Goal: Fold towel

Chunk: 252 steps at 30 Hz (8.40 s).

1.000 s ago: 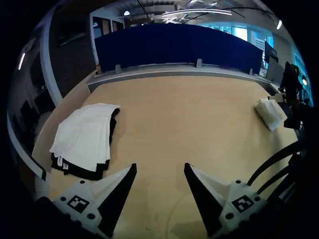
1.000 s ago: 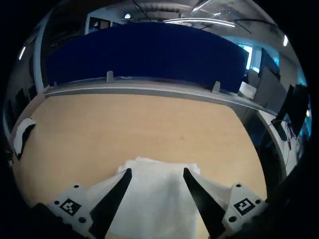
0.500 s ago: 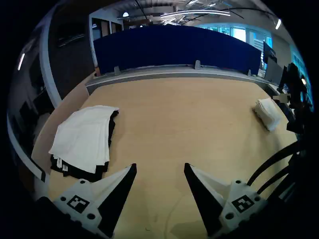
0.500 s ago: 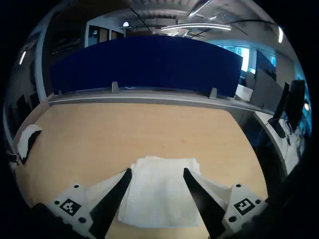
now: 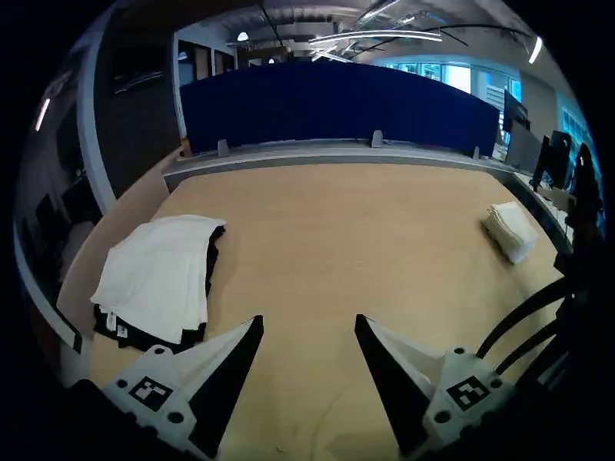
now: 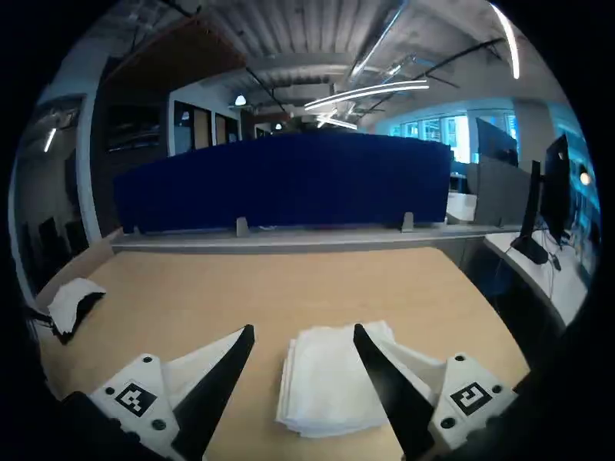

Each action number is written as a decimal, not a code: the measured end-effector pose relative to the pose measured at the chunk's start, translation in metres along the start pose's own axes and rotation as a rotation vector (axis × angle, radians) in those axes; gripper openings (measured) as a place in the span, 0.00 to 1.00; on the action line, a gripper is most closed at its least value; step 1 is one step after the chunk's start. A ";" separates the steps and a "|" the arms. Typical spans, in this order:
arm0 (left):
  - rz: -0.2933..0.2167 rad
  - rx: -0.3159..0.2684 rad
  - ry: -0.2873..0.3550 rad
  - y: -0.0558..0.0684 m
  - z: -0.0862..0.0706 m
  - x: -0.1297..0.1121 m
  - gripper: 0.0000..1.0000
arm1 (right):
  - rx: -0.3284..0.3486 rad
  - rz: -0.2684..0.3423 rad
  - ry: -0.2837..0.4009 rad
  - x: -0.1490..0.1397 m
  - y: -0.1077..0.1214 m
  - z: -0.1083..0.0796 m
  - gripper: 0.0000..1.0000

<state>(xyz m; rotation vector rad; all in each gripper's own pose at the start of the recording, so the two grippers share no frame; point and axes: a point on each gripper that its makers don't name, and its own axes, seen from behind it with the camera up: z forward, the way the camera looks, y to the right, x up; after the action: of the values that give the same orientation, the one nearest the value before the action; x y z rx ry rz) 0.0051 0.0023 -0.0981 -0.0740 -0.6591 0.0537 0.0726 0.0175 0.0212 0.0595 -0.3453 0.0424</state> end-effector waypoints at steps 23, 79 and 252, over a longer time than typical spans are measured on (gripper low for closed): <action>-0.073 -0.041 0.214 0.002 -0.007 0.055 0.88 | -0.007 -0.014 0.189 0.029 -0.033 -0.049 1.00; -0.057 0.050 0.732 -0.007 0.039 0.087 0.88 | -0.039 0.015 0.062 -0.031 -0.042 -0.059 1.00; -0.052 0.066 0.659 -0.008 0.078 0.055 0.88 | -0.059 -0.043 0.345 -0.075 -0.013 0.007 1.00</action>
<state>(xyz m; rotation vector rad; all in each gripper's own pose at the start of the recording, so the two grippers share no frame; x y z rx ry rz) 0.0011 0.0022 -0.0022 -0.0077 -0.0003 -0.0008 0.0004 0.0017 0.0012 0.0006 -0.0008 -0.0005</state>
